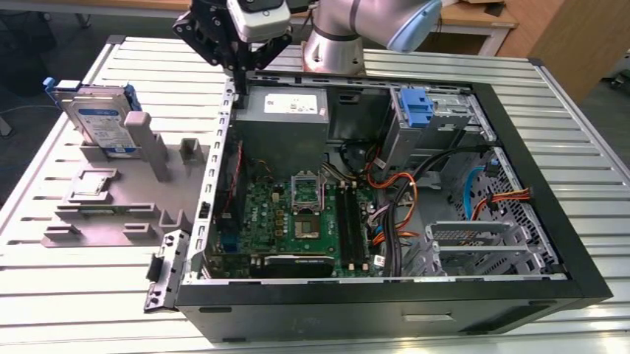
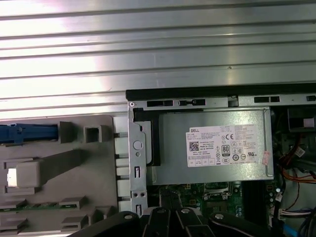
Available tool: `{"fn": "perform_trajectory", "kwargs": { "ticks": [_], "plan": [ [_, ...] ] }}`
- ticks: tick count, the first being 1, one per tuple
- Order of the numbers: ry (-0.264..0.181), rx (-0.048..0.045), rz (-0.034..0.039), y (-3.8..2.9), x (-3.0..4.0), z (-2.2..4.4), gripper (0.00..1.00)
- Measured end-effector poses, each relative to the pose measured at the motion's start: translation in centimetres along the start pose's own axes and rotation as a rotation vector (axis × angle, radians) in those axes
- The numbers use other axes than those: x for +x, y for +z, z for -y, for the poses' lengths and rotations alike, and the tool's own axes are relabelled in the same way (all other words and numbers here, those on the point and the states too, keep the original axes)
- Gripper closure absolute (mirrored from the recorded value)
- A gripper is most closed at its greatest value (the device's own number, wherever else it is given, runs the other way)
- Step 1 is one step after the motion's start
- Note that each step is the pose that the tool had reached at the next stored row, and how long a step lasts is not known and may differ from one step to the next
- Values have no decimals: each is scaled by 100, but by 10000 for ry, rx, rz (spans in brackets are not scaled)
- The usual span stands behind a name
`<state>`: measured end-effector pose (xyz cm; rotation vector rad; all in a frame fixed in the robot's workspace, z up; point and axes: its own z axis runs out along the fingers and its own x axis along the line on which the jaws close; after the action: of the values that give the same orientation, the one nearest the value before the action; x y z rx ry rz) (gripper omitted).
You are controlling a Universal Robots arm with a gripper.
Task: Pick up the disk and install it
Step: 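Reach for the disk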
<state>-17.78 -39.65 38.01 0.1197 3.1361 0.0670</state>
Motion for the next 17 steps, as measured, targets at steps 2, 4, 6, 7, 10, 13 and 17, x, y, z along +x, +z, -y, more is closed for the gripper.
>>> {"fn": "perform_trajectory", "kwargs": {
  "ticks": [2, 4, 6, 7, 10, 13, 17],
  "plan": [
    [-1, 0, -1, 3, 12, 1, 90],
    [0, 0, -5, 5, 22, 2, 90],
    [0, 1, -8, 7, 33, 3, 90],
    [0, 1, -10, 8, 38, 3, 90],
    [0, 1, -14, 12, 54, 5, 90],
    [1, 1, -17, 16, 69, 6, 90],
    [1, 2, -26, 20, 86, 7, 90]
  ]
}}
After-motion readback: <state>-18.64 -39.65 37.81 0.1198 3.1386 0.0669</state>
